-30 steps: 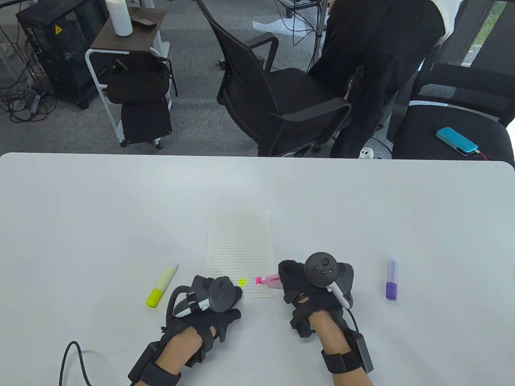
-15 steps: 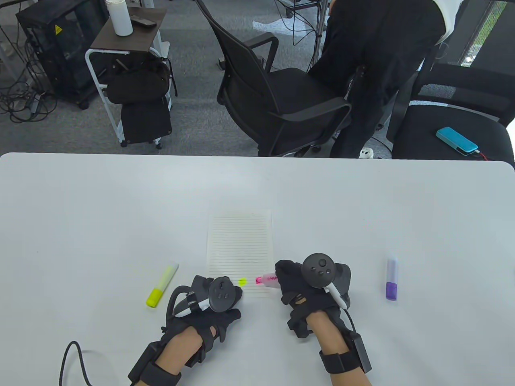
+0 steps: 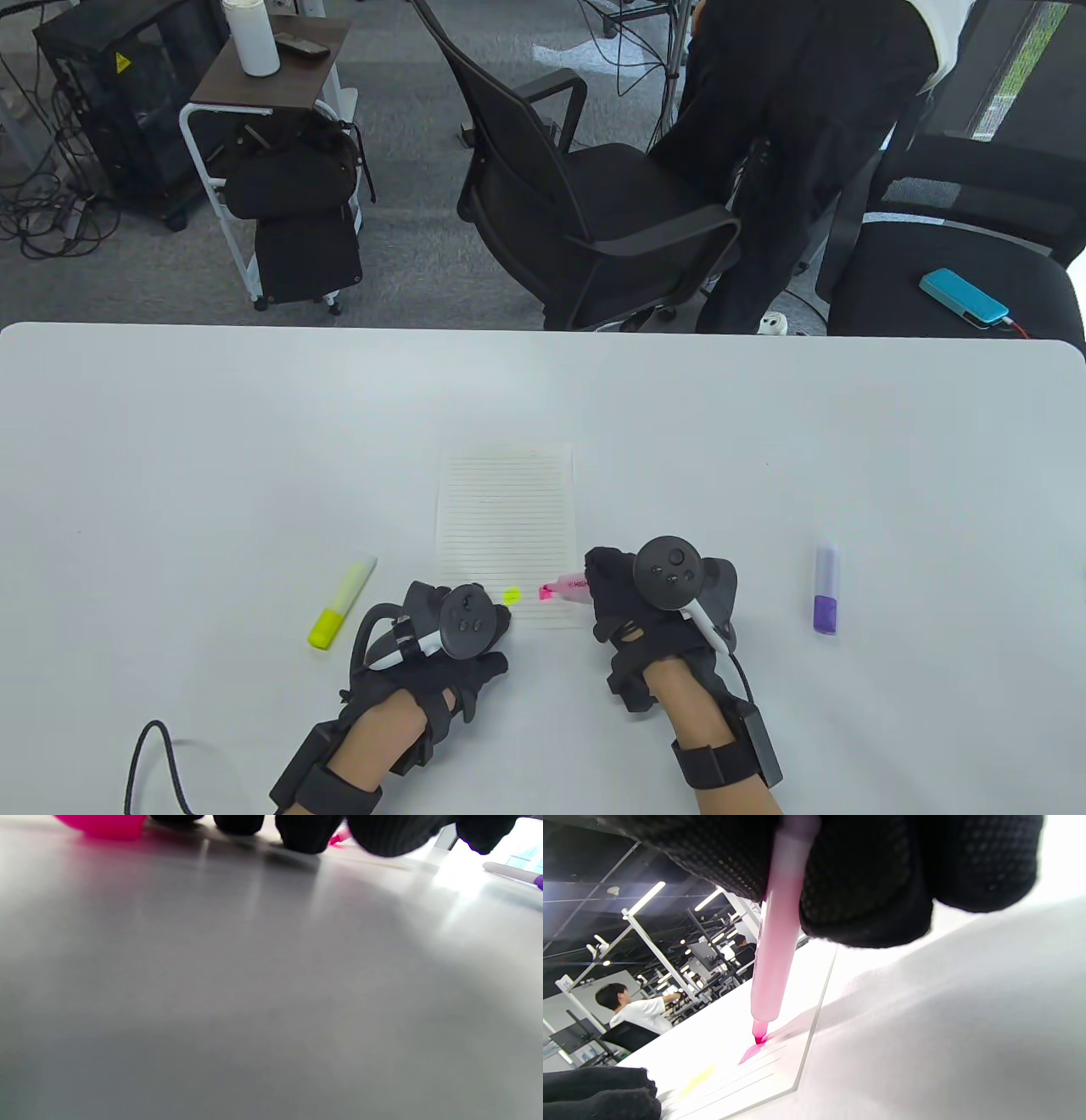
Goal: Apply highlighter ink on paper
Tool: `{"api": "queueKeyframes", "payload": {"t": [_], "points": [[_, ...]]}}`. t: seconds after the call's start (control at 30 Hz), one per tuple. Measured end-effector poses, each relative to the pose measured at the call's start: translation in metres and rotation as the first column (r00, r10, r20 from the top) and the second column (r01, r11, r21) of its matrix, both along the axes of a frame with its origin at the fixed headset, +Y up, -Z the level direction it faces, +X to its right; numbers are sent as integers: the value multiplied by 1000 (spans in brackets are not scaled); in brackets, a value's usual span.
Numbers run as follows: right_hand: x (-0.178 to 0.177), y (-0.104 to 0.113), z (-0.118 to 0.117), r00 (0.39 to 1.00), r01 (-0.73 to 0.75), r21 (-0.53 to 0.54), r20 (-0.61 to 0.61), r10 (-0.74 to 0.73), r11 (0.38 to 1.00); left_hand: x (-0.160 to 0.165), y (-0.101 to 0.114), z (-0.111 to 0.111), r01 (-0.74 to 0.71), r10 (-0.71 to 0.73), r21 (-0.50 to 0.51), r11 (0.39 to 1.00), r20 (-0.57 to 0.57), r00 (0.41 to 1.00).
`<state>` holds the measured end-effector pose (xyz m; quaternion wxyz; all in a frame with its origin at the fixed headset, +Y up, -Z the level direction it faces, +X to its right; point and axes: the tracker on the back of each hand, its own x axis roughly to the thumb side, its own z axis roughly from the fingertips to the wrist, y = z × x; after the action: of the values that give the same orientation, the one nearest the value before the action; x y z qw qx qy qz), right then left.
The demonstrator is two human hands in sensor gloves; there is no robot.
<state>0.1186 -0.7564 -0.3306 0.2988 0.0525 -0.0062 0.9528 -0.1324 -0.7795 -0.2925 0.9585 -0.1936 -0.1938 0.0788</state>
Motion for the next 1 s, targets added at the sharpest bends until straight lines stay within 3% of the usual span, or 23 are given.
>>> {"api": "queueKeyframes", "payload": {"t": [0.47, 0.57, 0.83, 1.0], "points": [[-3, -2, 0, 999, 39, -9, -13, -39, 999, 0, 0, 0, 1, -1, 0, 1000, 0, 1000], [-3, -1, 0, 1000, -20, -3, 0, 20, 1000, 0, -1, 0, 0, 0, 0, 1000, 0, 1000], [-1, -3, -1, 998, 60, -19, 3, -60, 998, 0, -1, 0, 1, -1, 0, 1000, 0, 1000], [3, 0, 0, 999, 7, -18, 37, -6, 1000, 0, -1, 0, 1, -1, 1, 1000, 0, 1000]]}}
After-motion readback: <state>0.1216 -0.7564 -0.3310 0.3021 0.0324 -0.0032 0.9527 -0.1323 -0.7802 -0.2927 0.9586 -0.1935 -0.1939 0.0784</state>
